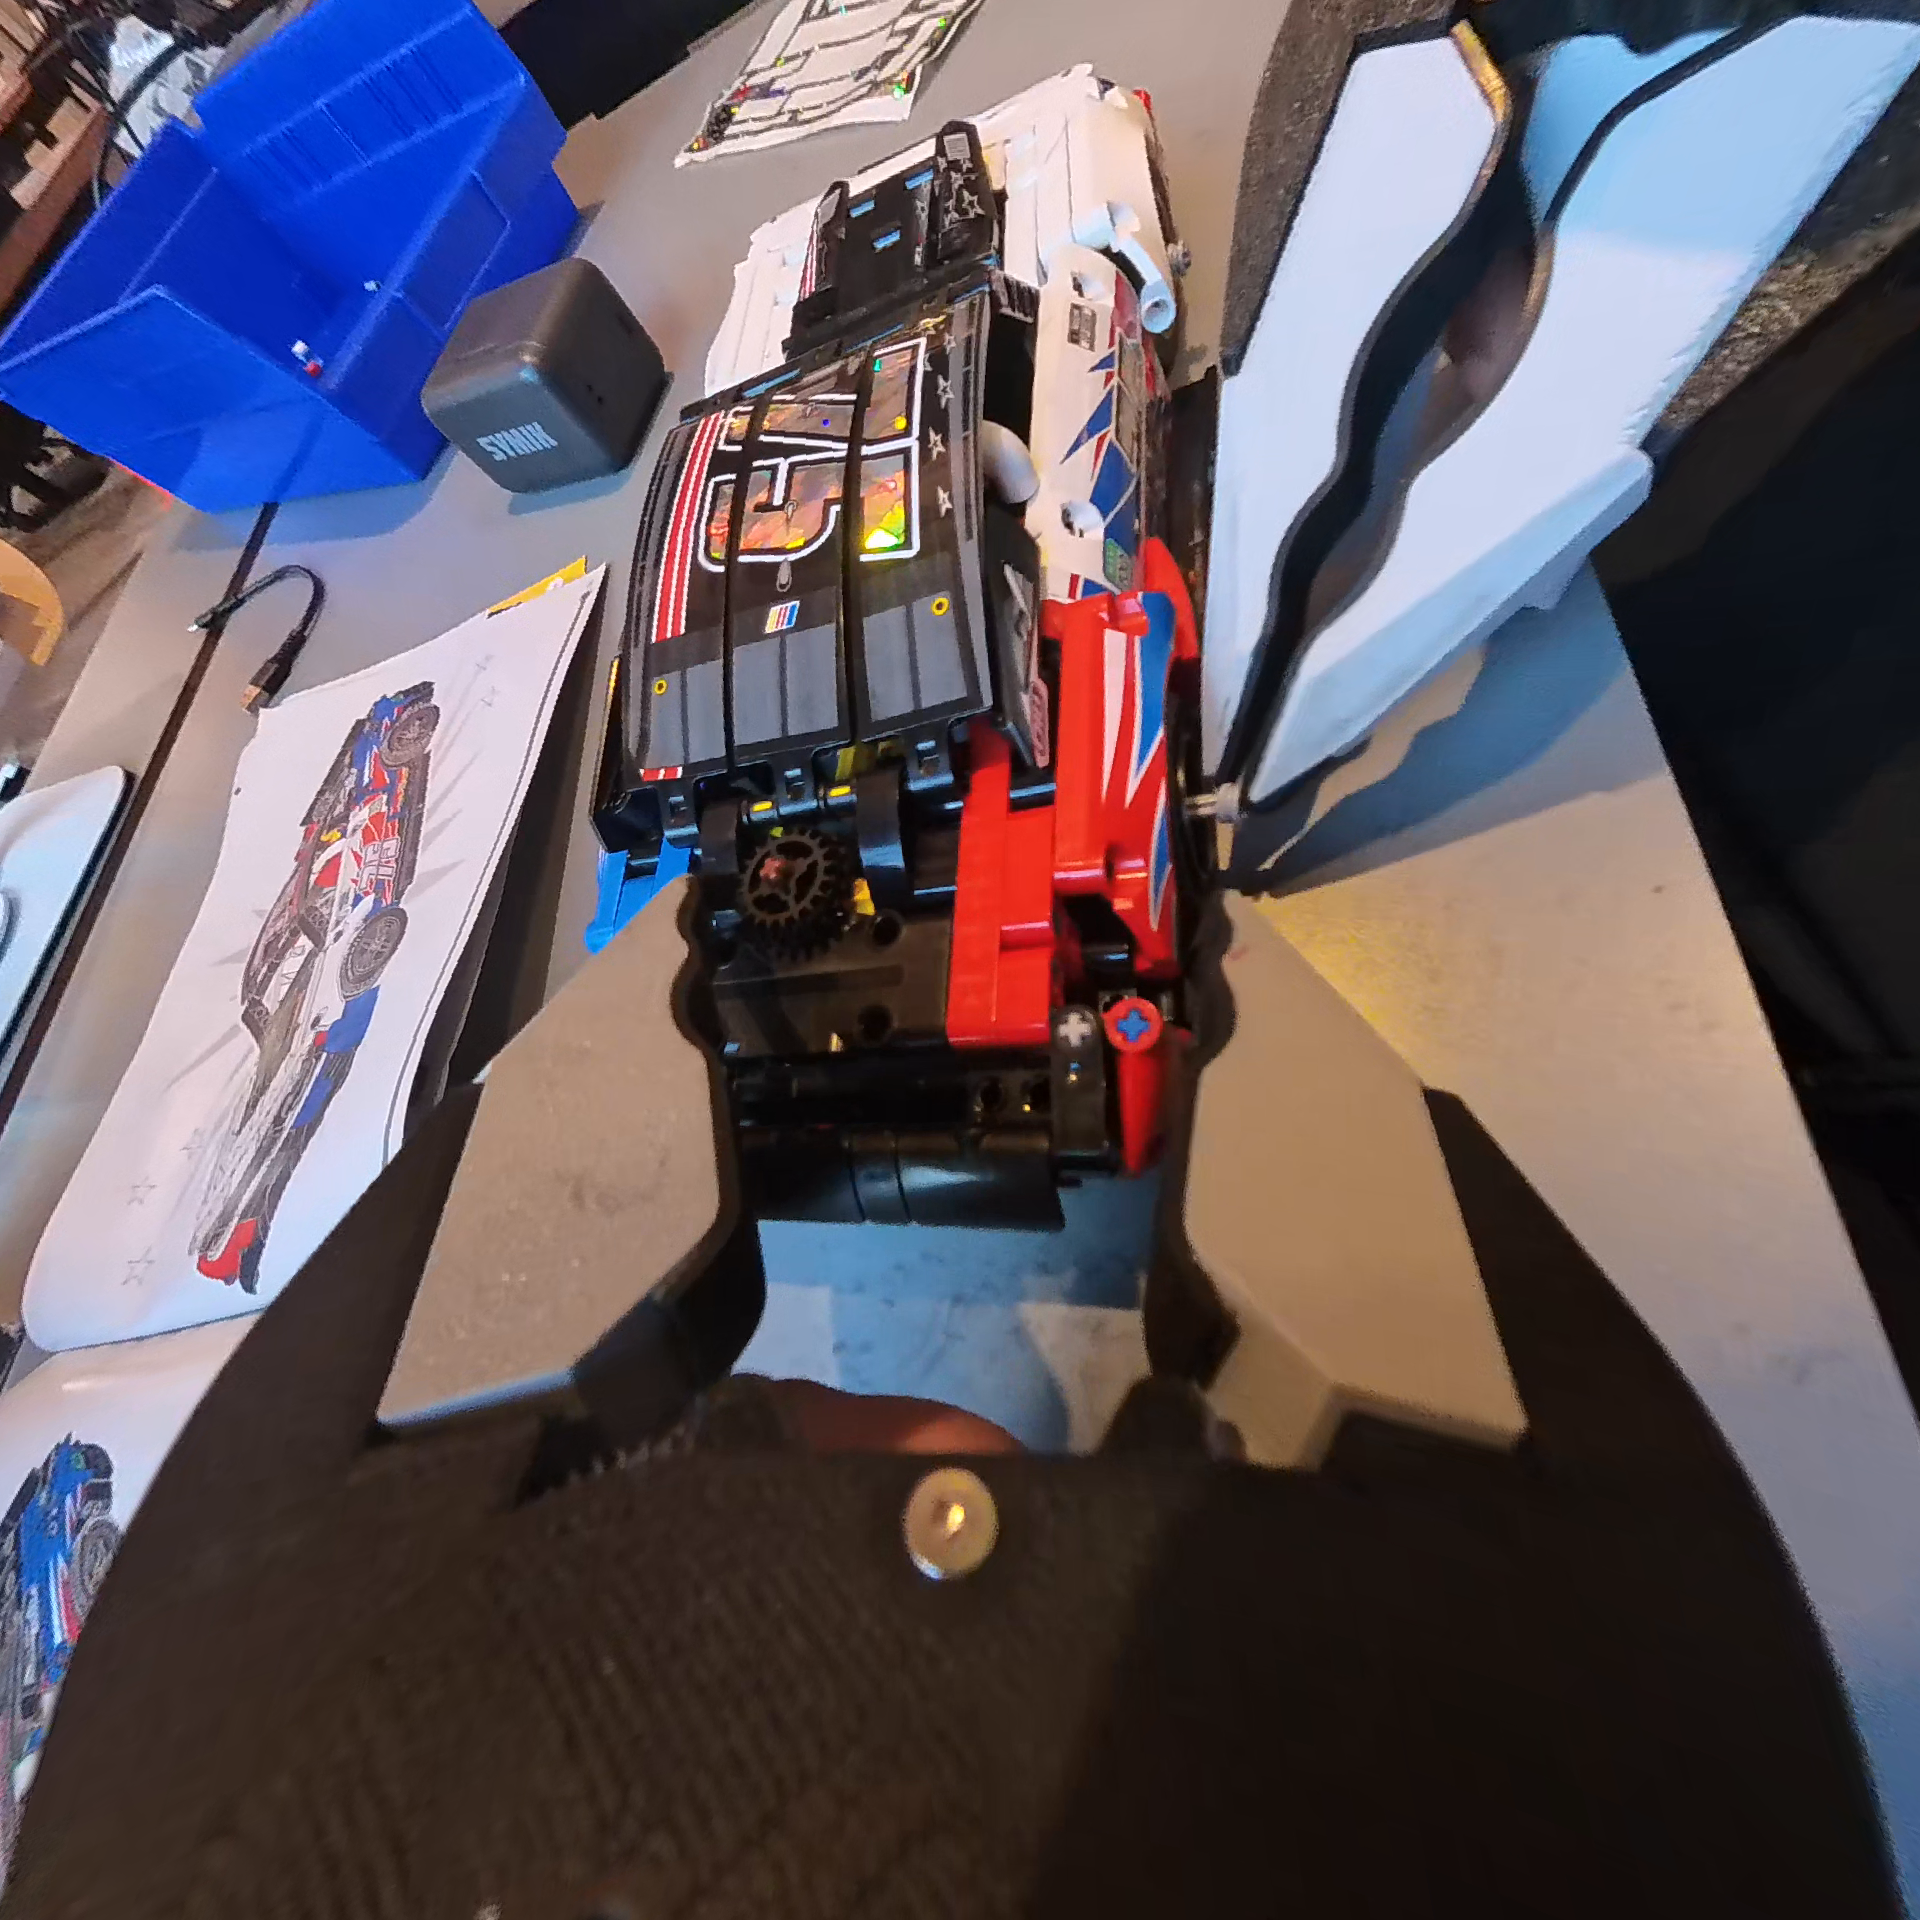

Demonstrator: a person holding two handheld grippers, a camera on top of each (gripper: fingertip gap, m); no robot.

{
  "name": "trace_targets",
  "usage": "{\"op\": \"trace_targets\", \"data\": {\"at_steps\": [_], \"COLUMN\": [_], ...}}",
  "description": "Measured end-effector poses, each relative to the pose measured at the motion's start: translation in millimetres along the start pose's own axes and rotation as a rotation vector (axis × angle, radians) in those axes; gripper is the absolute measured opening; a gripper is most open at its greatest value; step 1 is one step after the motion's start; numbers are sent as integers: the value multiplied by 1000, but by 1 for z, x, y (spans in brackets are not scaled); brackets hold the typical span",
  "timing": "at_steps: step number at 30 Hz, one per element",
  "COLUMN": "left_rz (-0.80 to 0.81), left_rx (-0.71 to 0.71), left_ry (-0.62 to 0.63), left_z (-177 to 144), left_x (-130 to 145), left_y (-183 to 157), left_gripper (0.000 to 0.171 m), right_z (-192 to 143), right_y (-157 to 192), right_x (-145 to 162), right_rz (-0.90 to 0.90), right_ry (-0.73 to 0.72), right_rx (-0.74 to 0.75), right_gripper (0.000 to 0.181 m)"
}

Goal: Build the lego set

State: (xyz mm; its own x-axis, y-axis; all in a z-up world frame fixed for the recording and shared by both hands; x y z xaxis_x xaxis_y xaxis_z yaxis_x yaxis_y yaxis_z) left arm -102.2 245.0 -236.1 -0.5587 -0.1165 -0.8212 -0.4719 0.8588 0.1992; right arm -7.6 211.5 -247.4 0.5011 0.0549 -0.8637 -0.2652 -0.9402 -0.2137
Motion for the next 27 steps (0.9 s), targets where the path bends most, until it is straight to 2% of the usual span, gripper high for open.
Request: {"op": "trace_targets", "data": {"at_steps": [10, 15, 23, 25, 27], "left_rz": [-29, -30, -37, -39, -44], "left_rx": [-4, -40, -53, -70, -82], "left_ry": [-25, -30, -28, -24, -21], "left_z": [0, 3, 3, 3, 3], "left_x": [0, 0, 0, 0, 0], "left_y": [0, -1, -2, -2, -3], "left_gripper": [90, 91, 91, 91, 92], "right_z": [0, 1, 3, 4, 6], "right_y": [1, 3, 12, 13, 13], "right_x": [1, -1, -5, -5, -4], "right_rz": [17, -83, -375, -395, -324], "right_ry": [-13, 15, 113, 120, 110], "right_rx": [32, 87, 226, 249, 273], "right_gripper": [0, 0, 0, 0, 0]}}
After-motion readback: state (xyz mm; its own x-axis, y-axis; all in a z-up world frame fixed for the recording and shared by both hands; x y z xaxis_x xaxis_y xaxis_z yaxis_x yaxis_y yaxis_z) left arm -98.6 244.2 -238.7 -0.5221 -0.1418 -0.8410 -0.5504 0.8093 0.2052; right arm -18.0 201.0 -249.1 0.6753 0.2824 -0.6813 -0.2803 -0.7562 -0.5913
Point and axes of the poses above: each gripper's, where its closed fingertips meet, z out along the fingers, x out of its underside, y = z × x across the jaws, the point moved 5 cm from there along -z, back along the fingers, and after that the axes turned 14 degrees about -z, right-handed, at the moved point
